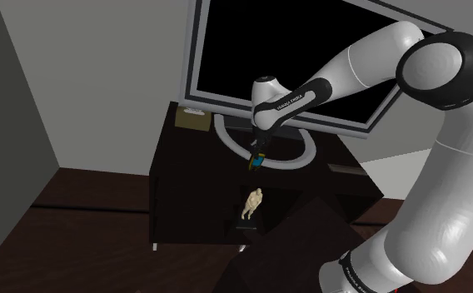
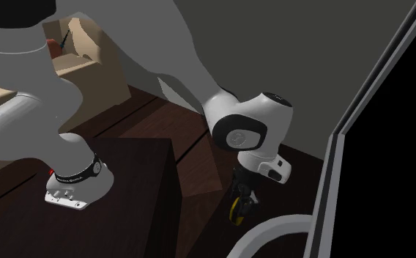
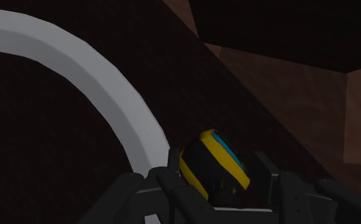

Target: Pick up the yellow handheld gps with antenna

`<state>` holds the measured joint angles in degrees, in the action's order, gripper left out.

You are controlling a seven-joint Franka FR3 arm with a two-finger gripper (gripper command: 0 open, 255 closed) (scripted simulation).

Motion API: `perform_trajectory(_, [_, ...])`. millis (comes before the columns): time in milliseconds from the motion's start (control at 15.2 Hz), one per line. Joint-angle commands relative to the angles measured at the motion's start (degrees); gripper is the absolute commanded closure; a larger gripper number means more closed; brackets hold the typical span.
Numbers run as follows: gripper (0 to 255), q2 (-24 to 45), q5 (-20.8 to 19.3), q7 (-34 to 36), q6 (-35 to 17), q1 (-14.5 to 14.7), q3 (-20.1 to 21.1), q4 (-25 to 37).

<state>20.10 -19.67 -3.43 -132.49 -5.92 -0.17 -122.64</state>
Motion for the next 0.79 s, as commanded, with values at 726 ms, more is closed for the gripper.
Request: perform_trajectory(726, [255,-2.3,0.7,-0.9,2.5,-0.1,0.3,0.3])
